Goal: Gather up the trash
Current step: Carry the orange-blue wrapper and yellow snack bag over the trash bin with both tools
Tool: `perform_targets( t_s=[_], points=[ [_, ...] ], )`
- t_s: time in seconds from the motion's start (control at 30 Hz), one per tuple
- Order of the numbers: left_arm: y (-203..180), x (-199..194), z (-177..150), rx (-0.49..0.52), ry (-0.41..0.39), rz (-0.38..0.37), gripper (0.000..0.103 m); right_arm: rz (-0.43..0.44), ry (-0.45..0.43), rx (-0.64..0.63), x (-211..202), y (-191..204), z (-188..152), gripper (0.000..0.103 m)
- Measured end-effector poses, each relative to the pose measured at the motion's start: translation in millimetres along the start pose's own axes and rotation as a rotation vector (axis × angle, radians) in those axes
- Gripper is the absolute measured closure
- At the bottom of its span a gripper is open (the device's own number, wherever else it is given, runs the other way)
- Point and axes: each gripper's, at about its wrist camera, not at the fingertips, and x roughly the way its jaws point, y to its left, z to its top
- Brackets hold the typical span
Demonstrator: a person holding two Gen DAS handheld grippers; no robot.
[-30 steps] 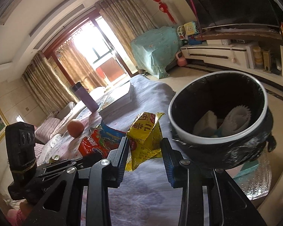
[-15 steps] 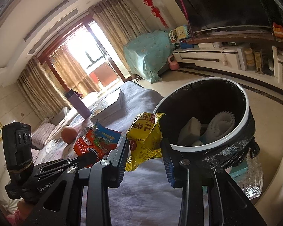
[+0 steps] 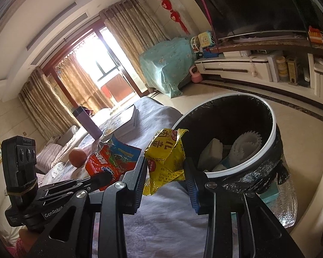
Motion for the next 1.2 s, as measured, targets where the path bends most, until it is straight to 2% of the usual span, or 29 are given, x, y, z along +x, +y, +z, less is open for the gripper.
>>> perform_targets(
  t_s=[0.73,1.2],
  points=[
    [-26.6,16.2,22.2,0.059,-0.004,-0.025,0.102,-0.049,-0.034,0.011,-16.0,-11.5,11.3,0.067],
    [-35.3,42.3,38.1,0.083,0.021,-0.026,0.102,-0.099,-0.033,0.026,-17.0,-21.1,25.8,0.067]
  ],
)
